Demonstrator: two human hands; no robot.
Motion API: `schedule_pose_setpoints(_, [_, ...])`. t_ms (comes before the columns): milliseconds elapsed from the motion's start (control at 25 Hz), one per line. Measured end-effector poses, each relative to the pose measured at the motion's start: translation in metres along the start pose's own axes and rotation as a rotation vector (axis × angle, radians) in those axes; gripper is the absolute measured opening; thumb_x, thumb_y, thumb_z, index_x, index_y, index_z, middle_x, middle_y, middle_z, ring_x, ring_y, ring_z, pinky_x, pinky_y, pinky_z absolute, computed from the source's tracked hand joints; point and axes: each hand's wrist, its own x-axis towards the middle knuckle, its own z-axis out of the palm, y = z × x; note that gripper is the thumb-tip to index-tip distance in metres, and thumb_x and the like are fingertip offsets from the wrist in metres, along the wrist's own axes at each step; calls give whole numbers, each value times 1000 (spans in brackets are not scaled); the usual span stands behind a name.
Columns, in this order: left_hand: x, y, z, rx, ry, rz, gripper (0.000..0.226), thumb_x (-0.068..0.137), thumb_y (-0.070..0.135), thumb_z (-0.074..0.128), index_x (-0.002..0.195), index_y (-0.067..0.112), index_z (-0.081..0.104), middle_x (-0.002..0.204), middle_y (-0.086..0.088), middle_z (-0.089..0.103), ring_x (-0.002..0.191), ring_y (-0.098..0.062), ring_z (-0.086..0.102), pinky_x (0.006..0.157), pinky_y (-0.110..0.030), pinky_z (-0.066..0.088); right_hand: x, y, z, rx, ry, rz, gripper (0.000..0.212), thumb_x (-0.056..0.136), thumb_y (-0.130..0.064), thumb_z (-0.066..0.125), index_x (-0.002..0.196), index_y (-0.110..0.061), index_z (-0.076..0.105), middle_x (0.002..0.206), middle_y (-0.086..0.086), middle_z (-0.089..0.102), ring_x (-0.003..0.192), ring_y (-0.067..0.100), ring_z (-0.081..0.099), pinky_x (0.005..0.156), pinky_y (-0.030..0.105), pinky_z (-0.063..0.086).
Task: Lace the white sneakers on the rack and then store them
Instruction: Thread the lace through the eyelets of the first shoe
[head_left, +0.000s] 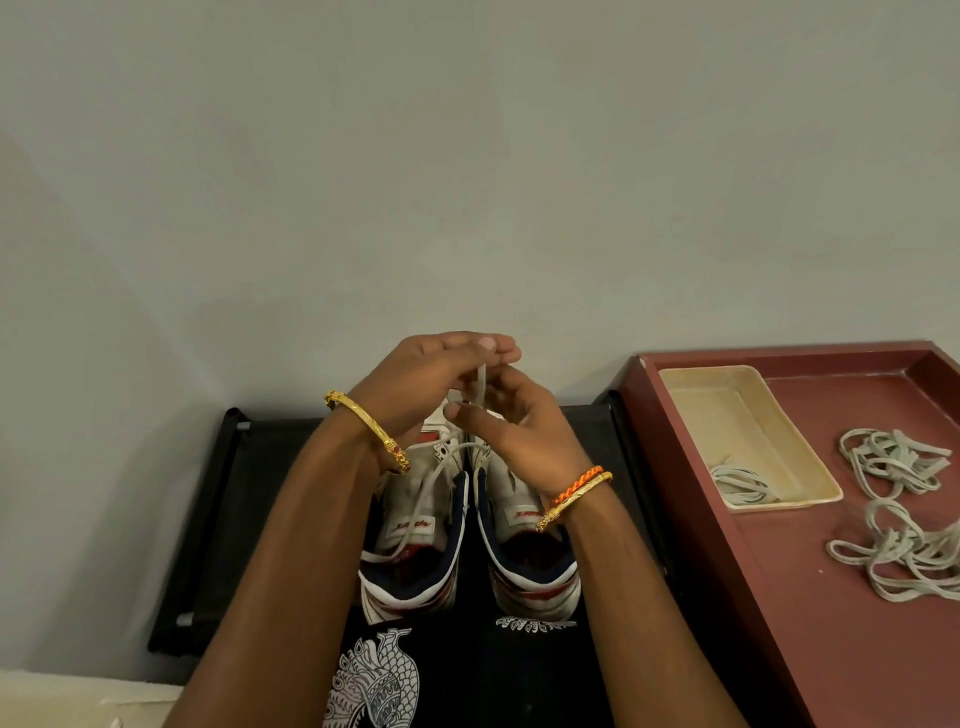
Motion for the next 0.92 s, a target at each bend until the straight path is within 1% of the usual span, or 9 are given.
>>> schedule_pose_setpoints(80, [-5, 6, -2, 30, 67, 32, 24, 96, 9, 45, 111, 9, 64, 111, -3, 68, 94, -10, 64, 73, -13, 51, -4, -12, 3, 86, -6, -29, 11, 89, -4, 60, 95, -11, 66, 78, 3, 67, 75, 12, 66, 68, 21, 54])
schedule_pose_setpoints(200, [-2, -3, -17, 129, 356, 83, 24, 92, 3, 52, 107, 14, 66, 106, 3, 68, 98, -6, 60, 90, -15, 45, -5, -20, -24, 84, 57, -19, 14, 91, -5, 56, 86, -10, 68, 60, -4, 62, 53, 6, 55, 55, 17, 48])
schedule_pose_setpoints(240, [-1, -9, -24, 189, 470, 92, 22, 90, 5, 56, 107, 13, 68, 102, 6, 67, 94, -3, 59, 89, -10, 44, -5, -20, -37, 46, 93, -10, 13, 90, -5, 57, 86, -10, 68, 59, -6, 62, 50, 4, 53, 54, 16, 47])
schedule_pose_setpoints(320, [0, -27, -38, 309, 635, 66, 22, 87, 12, 64, 108, 10, 70, 99, 7, 65, 88, -3, 57, 80, -7, 41, -7, -14, -60, -48, 166, 33, 11, 89, -6, 59, 89, -8, 70, 59, -6, 64, 49, 2, 52, 54, 15, 48])
schedule_pose_setpoints(440, [2, -55, -52, 333, 748, -23, 21, 87, 13, 64, 106, 6, 70, 97, 0, 68, 96, -16, 60, 86, -23, 40, -8, 5, -77, -201, 290, 134, 7, 87, -9, 64, 85, -9, 71, 63, -2, 64, 51, 2, 54, 51, 10, 47])
schedule_pose_setpoints(520, [3, -68, -54, 292, 834, -81, 19, 89, 12, 62, 105, 5, 70, 94, -4, 68, 95, -20, 60, 85, -26, 41, -5, 18, -83, -304, 391, 186, 6, 84, -17, 69, 82, -12, 71, 66, 0, 62, 55, 8, 52, 50, 14, 46])
schedule_pose_setpoints(640, [5, -83, -62, 263, 991, -219, 24, 93, 18, 56, 112, 6, 65, 107, -10, 66, 93, -20, 54, 82, -30, 39, 0, 33, -94, -352, 523, 251, 13, 81, -23, 72, 87, -10, 72, 71, 0, 62, 59, 12, 51, 54, 20, 41])
schedule_pose_setpoints(760, [7, -92, -73, 197, 1040, -362, 31, 96, 17, 48, 122, 2, 56, 115, -16, 61, 104, -31, 56, 83, -36, 41, 4, 43, -100, -345, 526, 270, 13, 88, -15, 64, 95, -6, 71, 74, 0, 64, 67, 11, 57, 62, 21, 47])
schedule_pose_setpoints(920, [10, -99, -73, 136, 1070, -443, 32, 94, 11, 47, 124, 0, 48, 117, -20, 57, 89, -29, 52, 79, -38, 43, 7, 46, -100, -175, 476, 272, 14, 90, 1, 56, 100, 1, 67, 78, 6, 67, 68, 12, 64, 58, 14, 54])
